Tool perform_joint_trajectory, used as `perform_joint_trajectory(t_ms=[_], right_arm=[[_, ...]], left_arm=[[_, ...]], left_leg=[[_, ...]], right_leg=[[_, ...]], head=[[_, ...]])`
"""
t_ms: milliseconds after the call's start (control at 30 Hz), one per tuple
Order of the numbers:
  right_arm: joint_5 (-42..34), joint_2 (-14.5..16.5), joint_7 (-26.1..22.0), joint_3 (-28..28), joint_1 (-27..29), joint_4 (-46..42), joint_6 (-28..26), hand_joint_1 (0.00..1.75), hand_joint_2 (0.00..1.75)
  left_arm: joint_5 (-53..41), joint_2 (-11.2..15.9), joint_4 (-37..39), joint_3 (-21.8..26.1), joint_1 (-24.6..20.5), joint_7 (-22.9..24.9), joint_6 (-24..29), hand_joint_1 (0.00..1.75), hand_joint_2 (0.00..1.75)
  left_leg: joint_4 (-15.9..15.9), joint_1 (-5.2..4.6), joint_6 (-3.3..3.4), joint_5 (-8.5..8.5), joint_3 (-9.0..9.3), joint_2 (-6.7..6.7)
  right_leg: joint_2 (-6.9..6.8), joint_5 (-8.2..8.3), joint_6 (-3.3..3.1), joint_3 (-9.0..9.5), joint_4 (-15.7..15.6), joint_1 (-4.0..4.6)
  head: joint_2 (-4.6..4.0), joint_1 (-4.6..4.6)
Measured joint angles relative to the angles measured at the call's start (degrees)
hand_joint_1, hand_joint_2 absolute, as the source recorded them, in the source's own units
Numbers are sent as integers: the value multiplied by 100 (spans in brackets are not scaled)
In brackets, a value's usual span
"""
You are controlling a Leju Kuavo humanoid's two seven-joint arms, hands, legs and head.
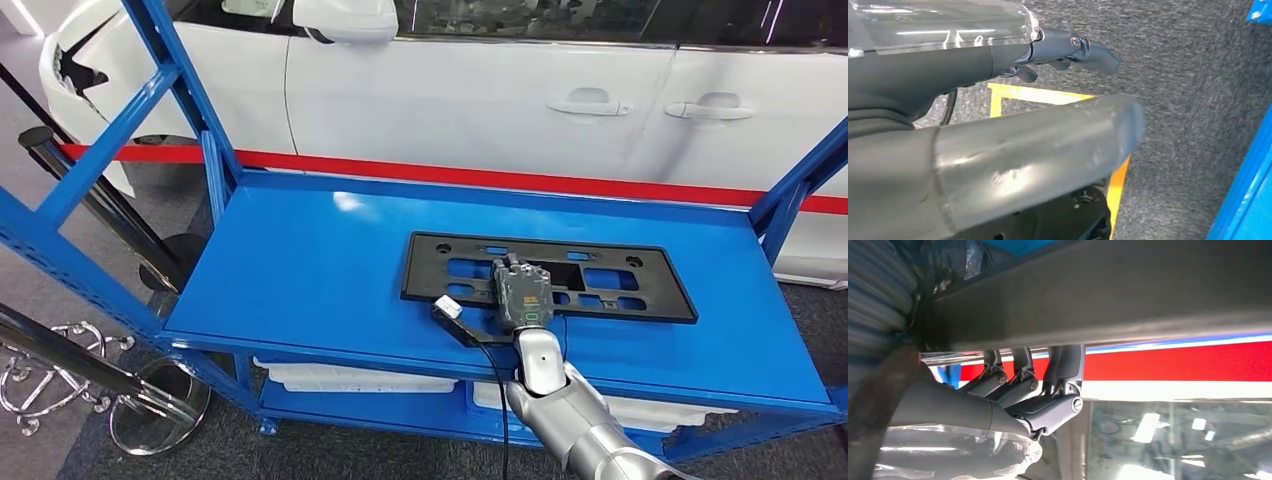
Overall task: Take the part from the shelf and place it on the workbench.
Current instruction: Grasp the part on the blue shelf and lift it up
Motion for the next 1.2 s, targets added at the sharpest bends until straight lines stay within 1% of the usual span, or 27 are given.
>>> perform_joint_trajectory(t_ms=[67,133,167,233,267,300,333,367,400,467,500,533,600,633,667,700,767,800,833,867,933,967,1000,1100,1133,1167,1200], right_arm=[[23,-38,-46,-170,63,-44,-1,170,175],[39,-86,-90,-297,119,-84,-8,171,175],[46,-110,-114,-353,147,-101,-18,171,175],[66,-150,-163,-452,212,-133,-45,171,175],[81,-166,-182,-491,247,-150,-55,171,175],[96,-179,-199,-525,277,-170,-62,171,175],[114,-187,-220,-555,301,-195,-69,171,175],[129,-192,-243,-587,320,-226,-81,171,175],[140,-194,-272,-620,339,-268,-101,171,175],[140,-196,-385,-690,389,-401,-198,171,175],[100,-196,-498,-725,432,-499,-267,171,175],[14,-197,-666,-762,500,-627,-342,171,175],[-300,-200,-1151,-858,701,-1001,-451,171,175],[-461,-202,-1377,-903,802,-1220,-477,171,175],[-584,-203,-1546,-938,883,-1433,-491,171,175],[-662,-203,-1645,-960,947,-1616,-498,171,175],[-863,-203,-1860,-990,1060,-1901,-510,171,175],[-1060,-203,-2104,-1019,1141,-2063,-518,171,175],[-1304,-199,-2427,-1055,1236,-2258,-528,171,175],[-1593,-191,-2799,-1093,1342,-2522,-535,171,175],[-2131,-172,-3387,-1141,1554,-3166,-544,171,175],[-2394,-167,-3585,-1146,1653,-3525,-545,171,175],[-2623,-169,-3719,-1146,1748,-3863,-545,171,175],[-3205,-209,-3971,-1111,2000,-4802,-543,171,175],[-3347,-239,-4025,-1086,2061,-5072,-543,171,175],[-3441,-273,-4061,-1059,2107,-5296,-543,171,175],[-3493,-304,-4083,-1034,2146,-5477,-542,171,175]], left_arm=[[-8,-1,1,13,7,-93,-74,0,0],[-26,0,1,16,6,-201,-134,0,0],[-38,1,1,16,4,-259,-161,0,44],[-57,1,1,18,5,-370,-198,0,131],[-63,2,1,19,7,-419,-209,0,175],[-73,2,1,20,10,-464,-216,0,175],[-84,3,1,20,12,-500,-217,0,175],[-94,2,1,20,12,-531,-208,0,175],[-103,1,1,20,12,-552,-195,0,175],[-119,-11,4,20,10,-575,-157,0,175],[-133,-16,5,21,9,-584,-139,0,175],[-146,-21,7,23,9,-593,-117,0,175],[-167,-22,7,34,13,-605,-68,0,175],[-171,-23,7,40,19,-603,-47,0,175],[-174,-25,7,45,24,-597,-31,0,175],[-177,-26,7,49,27,-591,-20,0,175],[-163,-26,7,55,20,-591,-40,0,175],[-138,-26,7,64,20,-603,-74,0,175],[-102,-26,7,79,24,-630,-118,0,175],[-60,-26,7,102,28,-673,-165,0,175],[11,-26,7,166,20,-787,-211,0,175],[32,-26,7,198,9,-847,-207,0,175],[41,-26,7,225,1,-901,-185,0,175],[34,-29,7,274,4,-1038,-40,0,175],[32,-35,7,289,2,-1071,2,0,175],[33,-42,7,305,-6,-1092,27,0,175],[33,-48,7,320,-15,-1105,41,0,175]], left_leg=[[-24,-16,101,25,8,-4],[-75,-15,195,76,13,8],[-99,-14,238,99,10,15],[-107,-30,282,113,-8,23],[-107,-41,291,115,-12,23],[-108,-52,297,114,-10,21],[-108,-61,300,112,-1,17],[-108,-69,300,108,12,12],[-108,-75,299,103,25,7],[-93,-103,271,85,27,-1],[-85,-111,248,78,19,-1],[-79,-115,219,74,8,0],[-57,-110,158,47,-9,6],[29,-107,126,-29,-46,11],[230,-101,95,-169,-133,16],[548,-84,66,-361,-273,20],[1317,-63,15,-713,-622,23],[1549,-53,-7,-765,-730,23],[1574,-42,-23,-706,-744,25],[1358,-30,-33,-539,-644,26],[561,-19,-21,-144,-263,26],[227,-27,4,-27,-107,22],[35,-41,33,16,-21,17],[-91,-58,142,40,11,16],[-123,-48,186,63,20,22],[-155,-35,230,85,27,30],[-169,-27,261,98,29,39]], right_leg=[[10,20,66,10,-30,3],[22,-83,119,-34,84,-17],[28,-238,136,-137,314,-22],[34,-642,153,-486,1085,-21],[37,-774,155,-652,1443,-20],[38,-793,149,-735,1624,-19],[38,-697,132,-711,1581,-16],[38,-514,104,-583,1319,-11],[37,-298,63,-386,917,4],[30,-31,-17,-59,204,42],[29,8,-42,11,26,61],[29,-1,-51,20,-28,71],[31,22,-82,13,-61,46],[29,40,-110,15,-84,26],[31,58,-138,14,-106,6],[32,68,-156,10,-114,1],[41,66,-165,-4,-104,3],[41,60,-163,-5,-95,2],[41,53,-157,-4,-86,-1],[44,40,-145,-1,-72,-8],[50,7,-100,9,-42,-18],[52,-7,-69,5,-23,-17],[51,-13,-38,0,-16,-15],[49,-2,54,0,-47,-20],[49,-53,78,-19,0,-23],[50,-167,97,-85,153,-24],[51,-341,110,-210,434,-30]], head=[[0,1],[0,1],[0,2],[0,1],[0,1],[0,1],[0,1],[0,1],[0,1],[0,1],[0,1],[0,0],[0,0],[0,-1],[0,-1],[0,-1],[0,-1],[0,0],[0,0],[0,0],[0,-1],[0,-1],[0,-1],[0,0],[0,1],[0,1],[0,1]])
